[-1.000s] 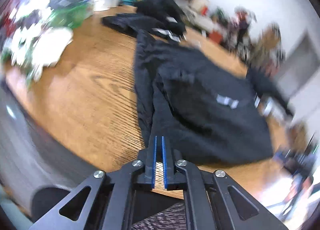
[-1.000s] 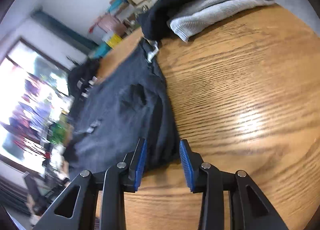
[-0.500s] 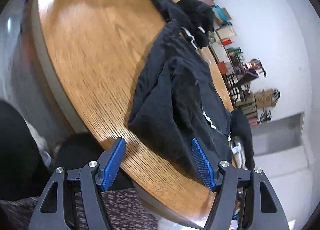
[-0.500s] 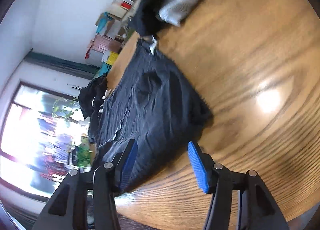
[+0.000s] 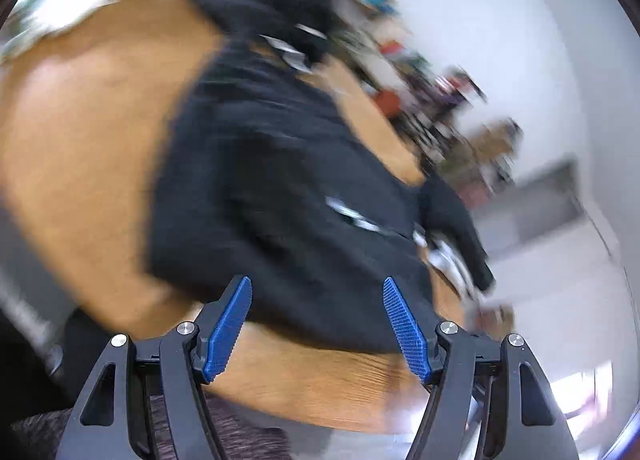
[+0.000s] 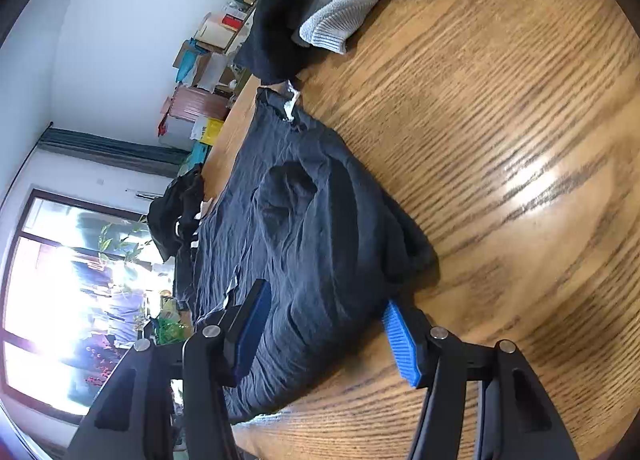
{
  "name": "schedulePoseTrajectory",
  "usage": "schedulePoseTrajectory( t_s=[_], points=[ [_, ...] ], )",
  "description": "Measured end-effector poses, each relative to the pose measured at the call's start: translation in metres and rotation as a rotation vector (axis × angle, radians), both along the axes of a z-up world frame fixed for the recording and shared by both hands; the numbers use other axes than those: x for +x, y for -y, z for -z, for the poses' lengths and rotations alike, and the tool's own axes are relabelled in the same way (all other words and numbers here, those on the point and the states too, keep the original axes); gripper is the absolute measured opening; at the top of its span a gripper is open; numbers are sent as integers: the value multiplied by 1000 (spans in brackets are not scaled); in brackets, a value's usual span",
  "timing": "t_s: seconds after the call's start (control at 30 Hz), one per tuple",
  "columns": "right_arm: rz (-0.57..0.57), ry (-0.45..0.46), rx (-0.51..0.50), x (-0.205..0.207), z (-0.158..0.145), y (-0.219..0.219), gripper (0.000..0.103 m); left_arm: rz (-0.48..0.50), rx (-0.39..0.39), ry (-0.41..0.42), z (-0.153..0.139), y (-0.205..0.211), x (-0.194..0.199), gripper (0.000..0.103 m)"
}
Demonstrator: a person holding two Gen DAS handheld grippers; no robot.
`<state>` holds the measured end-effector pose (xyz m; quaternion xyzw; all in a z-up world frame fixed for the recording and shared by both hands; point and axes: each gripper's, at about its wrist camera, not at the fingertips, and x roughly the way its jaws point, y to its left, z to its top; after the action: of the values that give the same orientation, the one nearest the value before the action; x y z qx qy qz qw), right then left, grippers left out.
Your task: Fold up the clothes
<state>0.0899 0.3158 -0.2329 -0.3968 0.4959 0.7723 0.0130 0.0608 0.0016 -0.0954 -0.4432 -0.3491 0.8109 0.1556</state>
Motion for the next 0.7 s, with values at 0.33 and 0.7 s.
schedulePoseTrajectory(
  t_s=[0.33,0.7],
  points=[
    [41,26,80,6,-1,6,28,401,-262,201,-5,-180,-151,70],
    [121,37,13,21,2,-6,42,393,-555,327,23,-308,-250,70]
  ],
)
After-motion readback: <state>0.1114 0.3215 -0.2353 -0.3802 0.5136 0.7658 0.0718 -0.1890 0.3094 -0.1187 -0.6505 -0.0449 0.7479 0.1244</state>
